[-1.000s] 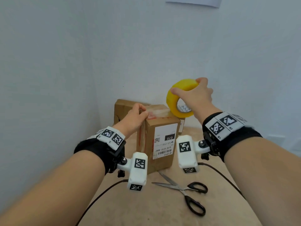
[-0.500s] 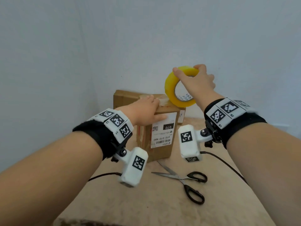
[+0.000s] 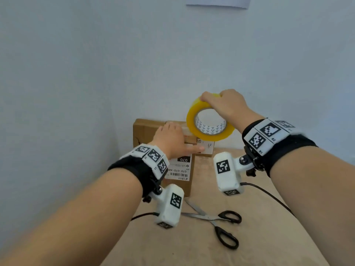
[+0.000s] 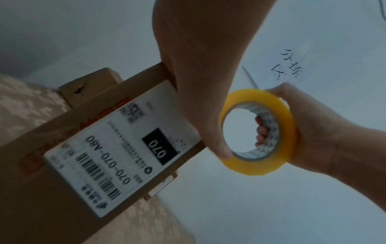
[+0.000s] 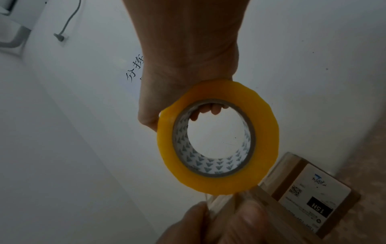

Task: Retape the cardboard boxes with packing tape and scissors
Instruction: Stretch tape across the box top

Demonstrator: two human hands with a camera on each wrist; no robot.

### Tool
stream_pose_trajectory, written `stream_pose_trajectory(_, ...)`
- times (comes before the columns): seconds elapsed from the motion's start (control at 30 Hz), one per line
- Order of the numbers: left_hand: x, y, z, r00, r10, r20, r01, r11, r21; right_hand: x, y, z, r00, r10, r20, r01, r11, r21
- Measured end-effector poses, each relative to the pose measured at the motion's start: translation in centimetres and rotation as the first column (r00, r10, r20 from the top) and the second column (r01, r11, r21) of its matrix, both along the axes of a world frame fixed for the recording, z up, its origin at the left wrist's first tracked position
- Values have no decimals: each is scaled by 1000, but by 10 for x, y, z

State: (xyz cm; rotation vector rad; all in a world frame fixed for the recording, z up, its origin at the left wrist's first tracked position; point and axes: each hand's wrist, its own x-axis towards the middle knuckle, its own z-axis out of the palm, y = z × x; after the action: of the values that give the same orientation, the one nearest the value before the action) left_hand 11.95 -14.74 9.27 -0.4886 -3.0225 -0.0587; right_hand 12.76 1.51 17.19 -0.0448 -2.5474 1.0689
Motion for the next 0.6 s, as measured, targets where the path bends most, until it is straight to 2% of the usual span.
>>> stream_pose_trajectory(0.13,-2,-3,-11,993,36,-115,-27,997,74,-3,1,1,1000,-13,18,12,998,55)
stream_pose_trajectory(0.3,-1,-16,-4,999,32,-31,-27,990,138,5,29,-8,995,-82,52,73,983,167)
stream_pose_trajectory(0.43,-1,-10,-5,999,6,-45,-3,997,77,12,45,-30,984,-81,159,71,995,67)
stream_pose_trajectory(0.6,2,-4,-5,999,-11,-52,14,999,46,20,52,-52,970,-95,225,103,994,-21)
